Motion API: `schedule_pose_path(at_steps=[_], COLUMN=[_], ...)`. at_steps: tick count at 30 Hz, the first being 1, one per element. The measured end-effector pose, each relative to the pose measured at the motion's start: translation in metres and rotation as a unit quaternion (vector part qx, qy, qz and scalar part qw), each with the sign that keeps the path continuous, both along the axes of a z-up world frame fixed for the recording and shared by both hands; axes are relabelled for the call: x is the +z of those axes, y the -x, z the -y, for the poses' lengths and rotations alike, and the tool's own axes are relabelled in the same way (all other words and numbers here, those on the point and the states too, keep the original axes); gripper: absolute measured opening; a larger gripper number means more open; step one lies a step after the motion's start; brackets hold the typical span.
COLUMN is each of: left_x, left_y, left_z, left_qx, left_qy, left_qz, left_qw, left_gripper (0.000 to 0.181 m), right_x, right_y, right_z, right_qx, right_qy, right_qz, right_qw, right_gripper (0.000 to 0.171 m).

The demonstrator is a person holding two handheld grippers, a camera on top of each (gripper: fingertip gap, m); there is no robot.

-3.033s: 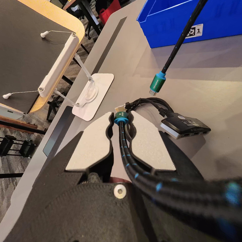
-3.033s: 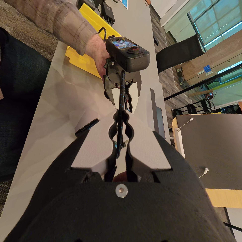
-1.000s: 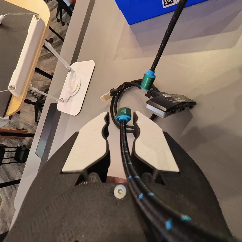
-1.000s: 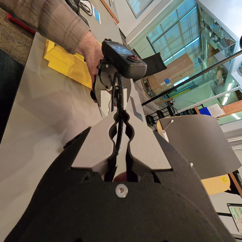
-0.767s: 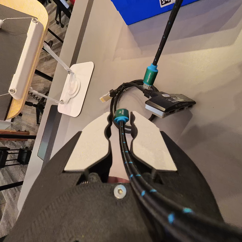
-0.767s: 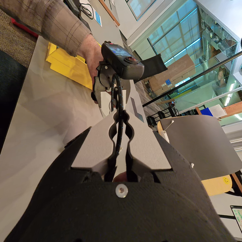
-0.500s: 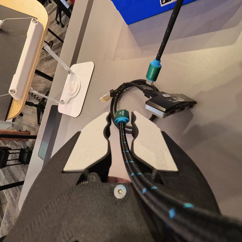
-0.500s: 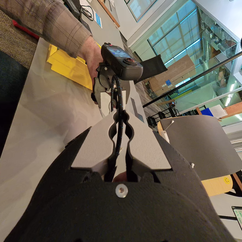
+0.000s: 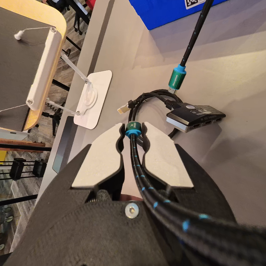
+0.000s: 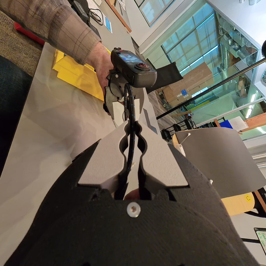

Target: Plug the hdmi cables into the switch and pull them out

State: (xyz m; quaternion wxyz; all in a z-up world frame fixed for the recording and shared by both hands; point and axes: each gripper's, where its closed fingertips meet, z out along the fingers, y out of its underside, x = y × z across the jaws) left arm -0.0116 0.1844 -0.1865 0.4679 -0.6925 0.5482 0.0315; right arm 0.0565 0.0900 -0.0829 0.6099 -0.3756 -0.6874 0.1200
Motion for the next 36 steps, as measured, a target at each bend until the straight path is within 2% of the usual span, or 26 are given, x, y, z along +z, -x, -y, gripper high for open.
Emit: schedule_pose_path(at_steps=[8, 16, 28, 32, 36], left_x=[0.022, 0.03, 0.052, 0.062, 0.067], left_y=[0.005, 0.008, 0.026, 0.037, 0.044], left_z=[-0.008, -0.012, -0.023, -0.025, -0.024], left_qx=[0.027, 0.037, 0.067, 0.078, 0.077], left_qy=[-0.037, -0.051, -0.055, -0.061, -0.062], left_qz=[0.032, 0.054, 0.117, 0.128, 0.131], left_qw=[0.998, 0.997, 0.989, 0.987, 0.986], left_gripper=[0.021, 0.021, 0.021, 0.021, 0.021], right_x=[0.005, 0.002, 0.014, 0.005, -0.021], right_y=[0.002, 0.007, -0.011, -0.03, -0.038], right_z=[0.0, 0.0, -0.006, -0.019, -0.028], right_qx=[-0.007, -0.015, -0.008, -0.031, -0.048], right_qy=[-0.02, -0.034, 0.073, 0.107, 0.13], right_qz=[-0.017, -0.019, -0.066, -0.031, 0.031], right_qw=[1.0, 0.999, 0.995, 0.993, 0.99], right_gripper=[0.004, 0.006, 0.027, 0.046, 0.071])
